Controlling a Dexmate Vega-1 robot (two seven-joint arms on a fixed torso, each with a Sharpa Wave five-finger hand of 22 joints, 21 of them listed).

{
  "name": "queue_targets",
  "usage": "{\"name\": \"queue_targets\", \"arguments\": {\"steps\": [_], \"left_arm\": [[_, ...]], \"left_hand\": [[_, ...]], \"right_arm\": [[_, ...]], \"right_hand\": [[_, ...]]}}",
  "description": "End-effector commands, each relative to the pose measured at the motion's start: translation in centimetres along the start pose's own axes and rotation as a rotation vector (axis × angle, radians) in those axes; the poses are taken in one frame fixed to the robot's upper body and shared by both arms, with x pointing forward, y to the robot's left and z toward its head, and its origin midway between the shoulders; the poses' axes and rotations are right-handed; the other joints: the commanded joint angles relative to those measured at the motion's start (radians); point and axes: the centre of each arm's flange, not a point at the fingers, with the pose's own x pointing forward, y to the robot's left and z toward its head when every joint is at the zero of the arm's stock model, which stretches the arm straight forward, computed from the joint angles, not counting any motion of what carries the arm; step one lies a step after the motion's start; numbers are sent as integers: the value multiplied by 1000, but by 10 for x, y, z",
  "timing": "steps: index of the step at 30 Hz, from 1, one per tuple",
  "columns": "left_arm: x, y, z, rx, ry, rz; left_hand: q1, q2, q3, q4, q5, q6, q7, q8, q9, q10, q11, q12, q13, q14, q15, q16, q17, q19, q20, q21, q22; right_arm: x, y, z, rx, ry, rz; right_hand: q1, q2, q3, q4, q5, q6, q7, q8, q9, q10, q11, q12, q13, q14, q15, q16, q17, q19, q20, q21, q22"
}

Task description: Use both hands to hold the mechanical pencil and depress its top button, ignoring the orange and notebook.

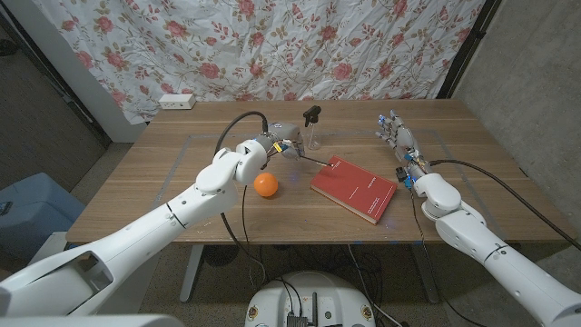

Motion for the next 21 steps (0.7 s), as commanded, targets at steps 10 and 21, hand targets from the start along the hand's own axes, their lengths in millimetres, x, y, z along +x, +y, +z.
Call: {"name": "queue_targets", "arguments": {"steps": [10,21], "left_arm": [[-4,-6,11,-147,108,65],[-1,-10,15,-247,144,79]], "left_hand": [[3,10,-9,1,4,7,-1,-4,3,8,-4,-6,-1,12,-170,1,2,8,-128,4,6],[1,14,-12,3,5,0,2,-9,3,6,-4,-9,-1,15,-170,2,2,11,-125,5,7]], "right_arm": [[-14,1,12,-92,-48,24],[-22,14,10,-153,-92,1]], "right_hand": [[1,5,11,-7,5,14,0,5,3,16,1,6,1,10,-2,4,-2,9,-10,7,3],[17,4,21,-21,5,17,-20,4,3,28,-1,9,1,18,-10,4,-9,14,-15,8,3]]}}
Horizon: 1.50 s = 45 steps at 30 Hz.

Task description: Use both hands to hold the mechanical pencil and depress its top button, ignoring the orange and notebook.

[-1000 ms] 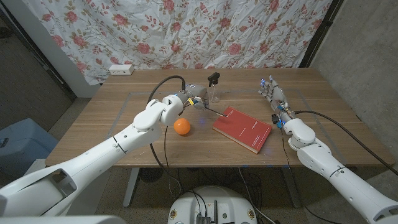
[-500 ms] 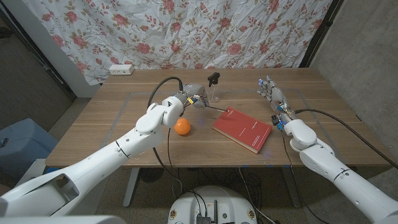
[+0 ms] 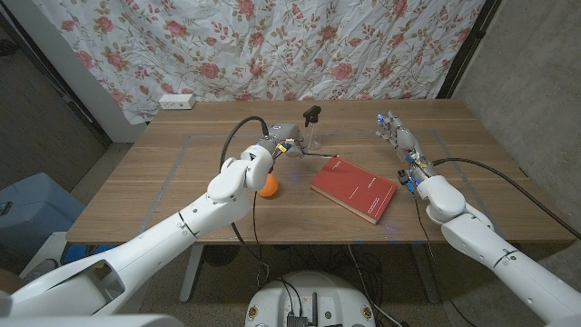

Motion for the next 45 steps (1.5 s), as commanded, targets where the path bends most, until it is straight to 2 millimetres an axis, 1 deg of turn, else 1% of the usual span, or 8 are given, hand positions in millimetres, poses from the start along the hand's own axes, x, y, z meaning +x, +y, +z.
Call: {"name": "queue_targets", "arguments": {"steps": [1,7,14,18,22,25,37,45], "left_arm": [[1,-5,4,-105,49,20],[2,-7,5,-144,56,36],[3,-9,6,-203,57,49],[5,-10,7,-237,62,59],[7,-11,7,-260,59,61],[9,-14,7,-296,70,61],[10,-18,5,-396,90,55],[13,-15,4,-434,94,60]], "left_hand": [[1,14,-4,3,5,0,2,-5,5,2,-1,-2,1,10,-164,2,2,12,-125,6,2],[0,17,-6,4,5,-1,4,-6,5,2,0,-3,1,12,-164,2,2,17,-122,8,2],[0,19,-8,4,5,-1,4,-7,6,2,0,-4,1,14,-164,2,2,19,-121,10,3],[0,20,-9,4,5,-1,5,-7,6,1,0,-4,1,15,-164,3,3,20,-120,10,3],[-1,21,-10,4,5,-2,6,-7,6,1,0,-5,1,17,-163,3,3,20,-119,10,4],[-1,21,-11,4,5,-3,6,-8,6,1,0,-5,1,17,-163,3,3,20,-118,10,4],[-2,24,-14,4,6,-5,11,-9,7,1,0,-5,1,21,-162,3,3,22,-115,12,4],[-2,25,-16,4,6,-7,13,-10,7,1,0,-6,2,22,-162,4,3,22,-114,12,5]], "right_arm": [[-8,12,1,-54,-45,-25],[-10,16,2,-69,-48,-13],[-7,16,5,-95,-58,-3],[-5,16,8,-130,-81,0],[-5,17,11,-169,-89,0],[-5,18,13,-239,-111,-1],[-1,19,14,-346,-193,-16],[1,16,16,-382,-259,-6]], "right_hand": [[19,4,8,-9,5,1,-17,4,3,10,-1,5,1,9,-1,4,-1,3,-4,4,3],[32,-4,12,-23,4,16,-19,9,3,13,0,4,1,11,0,2,-6,5,-1,4,3],[43,-41,3,-47,-1,3,-9,2,3,12,2,2,2,13,5,1,-11,8,4,3,3],[50,-60,-2,-63,-3,-26,-43,-7,4,14,-1,2,3,16,7,2,-15,10,5,3,3],[49,-57,0,-67,-3,-59,-95,-13,4,13,4,1,4,19,11,3,-15,14,5,3,3],[45,-56,-1,-68,-4,-78,-117,-15,4,12,6,0,5,20,14,5,-14,14,7,3,3],[35,-50,-2,-66,-4,-82,-158,-7,4,-4,20,-6,6,22,21,8,-9,15,12,2,3],[35,-45,1,-68,-3,-86,-165,-5,4,-11,26,-6,6,21,33,9,-8,8,18,-1,3]]}}
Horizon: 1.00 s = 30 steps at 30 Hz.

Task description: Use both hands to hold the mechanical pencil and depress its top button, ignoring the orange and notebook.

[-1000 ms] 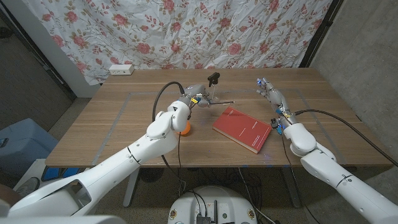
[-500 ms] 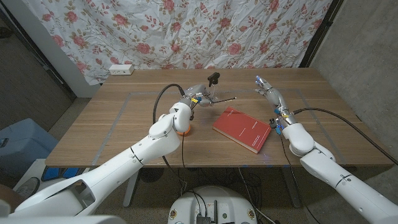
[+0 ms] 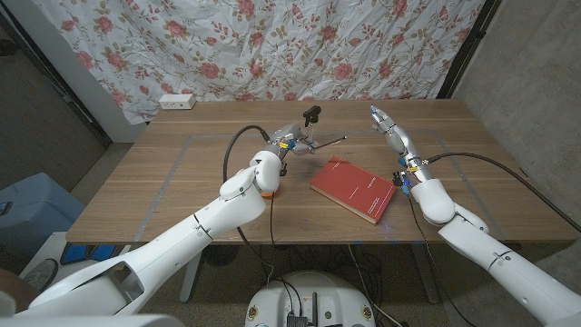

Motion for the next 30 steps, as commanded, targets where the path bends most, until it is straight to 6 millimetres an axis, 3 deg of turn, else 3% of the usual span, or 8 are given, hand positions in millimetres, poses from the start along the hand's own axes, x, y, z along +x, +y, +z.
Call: {"name": "queue_targets", "arguments": {"steps": [1,8,30], "left_arm": [[4,2,-1,-73,9,6],[5,1,4,-79,18,9],[6,-6,10,-181,40,12]], "left_hand": [[2,14,-4,0,5,1,5,3,2,3,-2,2,2,8,-162,4,2,7,-110,4,5],[1,15,-6,0,5,-1,5,3,2,0,-2,0,2,9,-162,3,2,7,-107,5,5],[-6,17,-14,2,4,1,10,4,4,4,-1,1,3,10,-159,2,2,7,-105,6,6]], "right_arm": [[2,-2,2,-79,-97,-2],[0,-3,-1,-108,-134,6],[-7,-4,-1,-196,-237,43]], "right_hand": [[-6,1,3,-4,2,-5,-13,3,2,-2,10,-2,4,4,12,9,4,-2,7,-1,3],[-14,8,4,-2,3,-5,-14,7,3,-2,27,0,4,8,25,13,8,-3,13,0,3],[-23,6,1,-12,6,-23,-15,11,6,-20,89,-3,4,-3,94,11,16,-8,68,-1,3]]}}
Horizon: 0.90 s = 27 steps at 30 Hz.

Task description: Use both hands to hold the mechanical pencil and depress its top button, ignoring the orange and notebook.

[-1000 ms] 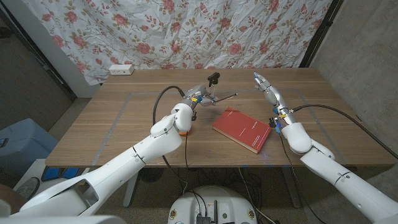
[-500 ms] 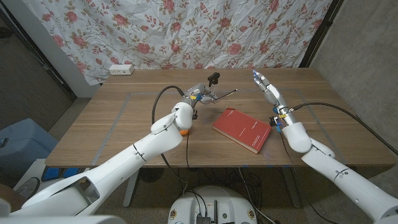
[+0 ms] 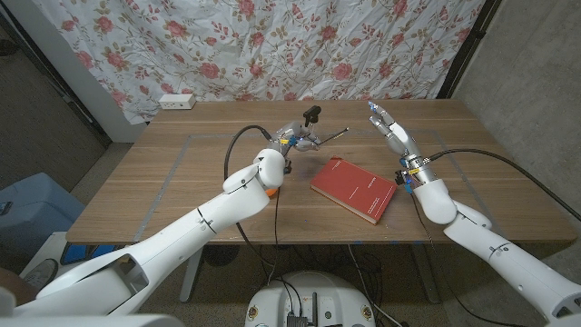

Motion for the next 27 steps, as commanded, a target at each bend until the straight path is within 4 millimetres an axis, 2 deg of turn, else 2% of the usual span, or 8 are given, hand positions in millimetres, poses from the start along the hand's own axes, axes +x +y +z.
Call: {"name": "queue_targets", "arguments": {"steps": [1,6,11,15,19,27], "left_arm": [[0,-5,2,-77,19,8],[-1,-6,3,-90,27,6],[-1,-6,3,-96,29,7],[-2,-6,2,-110,37,12],[-2,-6,2,-117,37,11],[-3,-8,2,-120,35,7]], "left_hand": [[-2,13,-3,-1,5,6,2,7,4,8,-5,5,3,10,-159,2,2,7,-105,6,1],[-3,14,-4,-1,5,7,2,7,4,9,-5,5,3,10,-159,2,2,7,-105,6,2],[-4,14,-5,-1,5,9,2,8,4,10,-4,6,3,10,-159,2,2,7,-105,7,2],[-5,14,-7,-1,5,8,0,8,4,10,-4,5,3,9,-158,1,1,6,-104,6,2],[-5,15,-8,-1,5,8,0,8,4,10,-4,5,3,9,-158,1,1,5,-104,6,2],[-6,16,-9,-1,5,7,0,7,5,10,-4,5,3,8,-158,0,1,4,-104,6,2]], "right_arm": [[-5,1,1,-40,-55,36],[-5,2,2,-48,-68,62],[-5,3,2,-54,-68,80],[-6,5,5,-59,-68,97],[-5,5,8,-75,-74,121],[-5,6,10,-106,-92,134]], "right_hand": [[1,5,5,-11,6,0,-1,7,6,-5,12,-4,4,-4,17,3,2,-2,14,-2,3],[11,2,8,-24,6,4,-1,11,7,-21,26,-7,3,-13,36,-2,0,-10,28,-4,3],[15,-1,9,-33,5,3,-1,11,7,-29,57,-7,3,-16,61,-2,0,-15,45,-3,3],[18,-1,10,-37,5,2,-1,10,8,-36,63,-7,2,-20,72,-4,0,-19,56,-4,3],[20,0,12,-44,3,4,-1,12,8,-44,81,-7,2,-29,91,-7,0,-27,70,-5,3],[22,0,13,-48,2,6,-1,13,8,-46,90,-6,2,-30,96,-7,0,-30,73,-5,4]]}}
